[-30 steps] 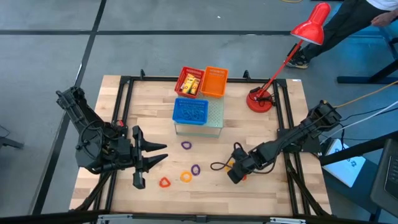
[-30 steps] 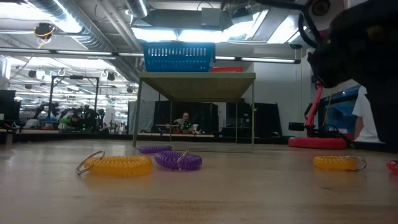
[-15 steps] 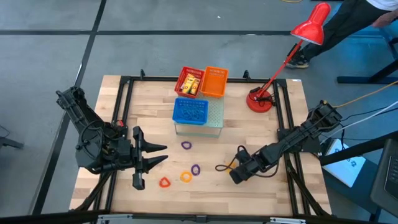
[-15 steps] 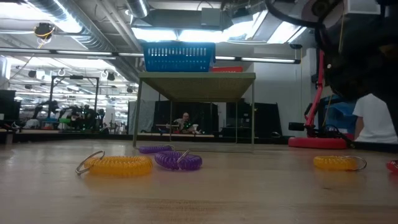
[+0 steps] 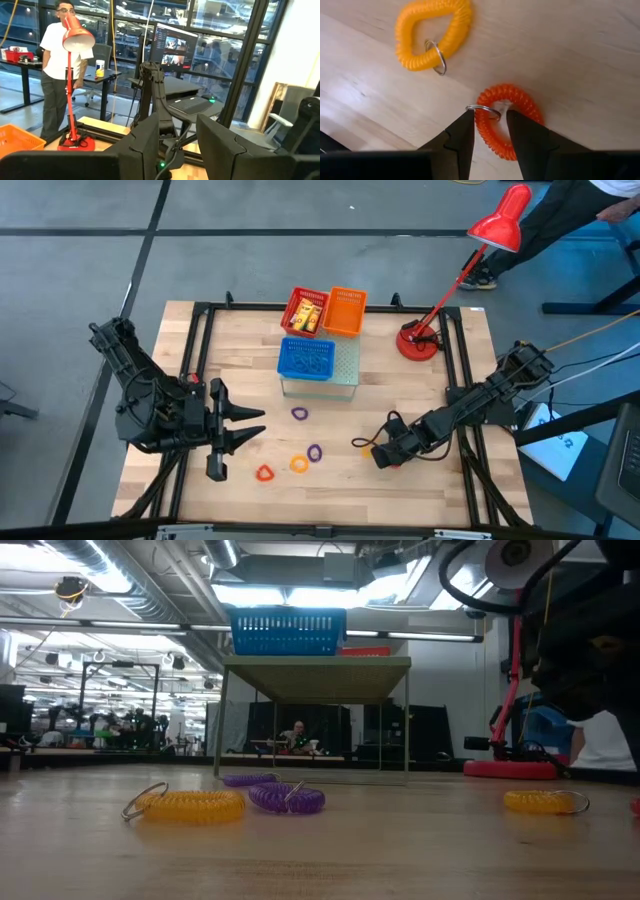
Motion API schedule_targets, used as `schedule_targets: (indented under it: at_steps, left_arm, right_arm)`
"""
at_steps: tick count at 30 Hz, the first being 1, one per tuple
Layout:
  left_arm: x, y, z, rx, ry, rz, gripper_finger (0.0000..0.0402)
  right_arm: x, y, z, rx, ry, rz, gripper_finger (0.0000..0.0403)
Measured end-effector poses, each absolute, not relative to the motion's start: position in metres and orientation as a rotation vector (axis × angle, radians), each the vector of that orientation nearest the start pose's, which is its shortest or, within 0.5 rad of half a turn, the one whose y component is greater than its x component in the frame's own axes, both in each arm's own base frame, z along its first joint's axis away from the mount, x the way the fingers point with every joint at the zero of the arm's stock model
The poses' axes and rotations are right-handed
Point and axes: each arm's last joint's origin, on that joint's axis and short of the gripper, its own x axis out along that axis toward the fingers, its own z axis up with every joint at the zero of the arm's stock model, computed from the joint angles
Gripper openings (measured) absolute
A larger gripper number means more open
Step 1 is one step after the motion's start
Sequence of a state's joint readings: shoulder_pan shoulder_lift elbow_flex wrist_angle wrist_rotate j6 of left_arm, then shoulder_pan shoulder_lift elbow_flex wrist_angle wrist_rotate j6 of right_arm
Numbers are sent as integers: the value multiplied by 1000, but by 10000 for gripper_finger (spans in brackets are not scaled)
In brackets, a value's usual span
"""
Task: Pick & Place Office Desk Supplies
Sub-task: Put the orange spring keychain into the orange basket on the shelf
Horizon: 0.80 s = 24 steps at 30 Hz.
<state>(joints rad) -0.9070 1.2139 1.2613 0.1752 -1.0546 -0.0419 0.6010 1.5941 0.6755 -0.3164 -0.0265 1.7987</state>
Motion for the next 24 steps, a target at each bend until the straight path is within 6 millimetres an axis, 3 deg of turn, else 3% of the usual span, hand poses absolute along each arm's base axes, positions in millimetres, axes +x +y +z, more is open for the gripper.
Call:
schedule_targets:
  at_steps: [8, 11, 16, 24]
  left_arm:
    - [172, -179, 441, -219, -119, 143, 125]
    - [172, -180, 439, -231, -108, 133, 125]
    - [173, -180, 437, -254, -102, 119, 125]
    - [173, -181, 437, -246, -102, 104, 125]
  right_arm:
    - [214, 133, 116, 1241, 1244, -706, 122]
    - [214, 131, 115, 1238, 1243, -723, 96]
    - [213, 130, 115, 1221, 1231, -736, 18]
    - [218, 132, 121, 1205, 1193, -728, 7]
